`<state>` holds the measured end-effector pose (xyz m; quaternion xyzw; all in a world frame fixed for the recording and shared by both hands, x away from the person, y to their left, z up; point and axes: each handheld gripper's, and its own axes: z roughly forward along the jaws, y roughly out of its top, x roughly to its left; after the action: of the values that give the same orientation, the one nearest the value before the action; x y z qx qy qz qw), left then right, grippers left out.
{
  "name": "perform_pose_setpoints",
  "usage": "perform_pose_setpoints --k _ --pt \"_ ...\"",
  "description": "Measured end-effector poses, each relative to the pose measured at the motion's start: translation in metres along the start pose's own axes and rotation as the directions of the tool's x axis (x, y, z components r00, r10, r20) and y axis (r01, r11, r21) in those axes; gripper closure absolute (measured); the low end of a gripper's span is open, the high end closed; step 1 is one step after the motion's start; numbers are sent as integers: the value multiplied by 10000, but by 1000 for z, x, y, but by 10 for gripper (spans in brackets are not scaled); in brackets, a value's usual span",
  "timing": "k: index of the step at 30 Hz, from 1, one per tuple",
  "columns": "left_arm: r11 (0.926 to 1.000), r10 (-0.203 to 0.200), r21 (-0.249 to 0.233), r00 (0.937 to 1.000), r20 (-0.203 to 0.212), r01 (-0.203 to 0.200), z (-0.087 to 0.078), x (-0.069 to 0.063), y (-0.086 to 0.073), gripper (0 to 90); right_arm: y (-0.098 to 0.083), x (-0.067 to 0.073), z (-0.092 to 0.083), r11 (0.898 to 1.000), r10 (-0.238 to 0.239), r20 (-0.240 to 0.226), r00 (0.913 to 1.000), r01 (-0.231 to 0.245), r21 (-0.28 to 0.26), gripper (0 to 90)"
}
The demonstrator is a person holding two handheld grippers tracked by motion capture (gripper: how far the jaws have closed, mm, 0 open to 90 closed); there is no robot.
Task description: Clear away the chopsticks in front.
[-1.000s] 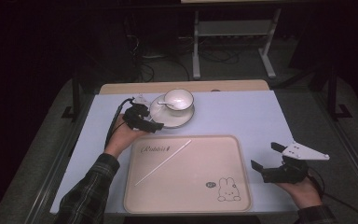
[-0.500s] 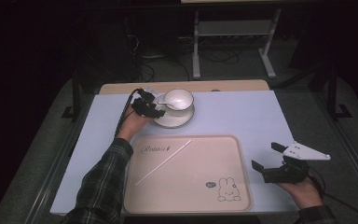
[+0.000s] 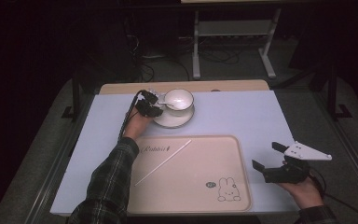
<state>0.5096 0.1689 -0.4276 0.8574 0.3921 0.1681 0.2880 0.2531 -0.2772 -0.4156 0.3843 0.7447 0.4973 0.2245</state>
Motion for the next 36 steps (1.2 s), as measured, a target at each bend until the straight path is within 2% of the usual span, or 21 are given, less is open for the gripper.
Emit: perform_pose_setpoints --k 6,9,10,11,12,16,19,24,25,26,27,28,31,36 --pt "9997 -262 3 9994 -221 262 -2 0 1 841 0 0 0 10000 -2 -11 10000 2 -4 0" --pt "9987 -477 -165 9986 -245 473 -4 2 1 844 0 0 -1 10000 15 -7 10000 -15 -8 0" --pt "9981 -569 -247 9978 -348 561 -8 4 2 845 0 0 -1 10000 16 -16 10000 -16 2 0" --pt "9981 -569 -247 9978 -348 561 -8 4 2 846 0 0 -1 10000 16 -16 10000 -16 2 0" --pt "9966 -739 -398 9969 -283 727 -11 6 2 847 0 0 -1 10000 12 -18 10000 -12 -16 0" --pt "9949 -969 -312 9944 -412 957 -25 12 0 847 0 0 -1 10000 50 -11 10000 -50 -34 0" --pt "9891 -1413 -453 9896 -271 1400 -40 17 -8 847 0 0 -2 10000 55 -8 10000 -55 -45 0" --pt "9863 -1610 -424 9865 -296 1597 -65 20 -27 847 0 1 -1 10000 6 -20 10000 -6 -28 0" --pt "9856 -1643 -460 9861 -261 1630 -74 20 -35 847 1 1 -1 10000 -9 -5 10000 9 -25 0" --pt "9856 -1643 -460 9861 -261 1630 -74 20 -35 847 1 1 -1 10000 -9 -5 10000 9 -25 0" --pt "9849 -1680 -460 9856 -201 1669 -83 19 -43 847 1 2 -1 10000 -9 0 10000 9 -12 0" --pt "9849 -1680 -460 9856 -201 1669 -83 19 -43 847 1 2 -1 10000 -9 0 10000 9 -12 0" --pt "9851 -1669 -440 9860 -67 1664 -100 13 -59 847 1 1 0 10000 -28 25 10000 28 8 0" --pt "9846 -1723 -285 9850 -15 1722 -113 4 -75 848 1 2 0 10000 -42 33 10000 42 19 0"
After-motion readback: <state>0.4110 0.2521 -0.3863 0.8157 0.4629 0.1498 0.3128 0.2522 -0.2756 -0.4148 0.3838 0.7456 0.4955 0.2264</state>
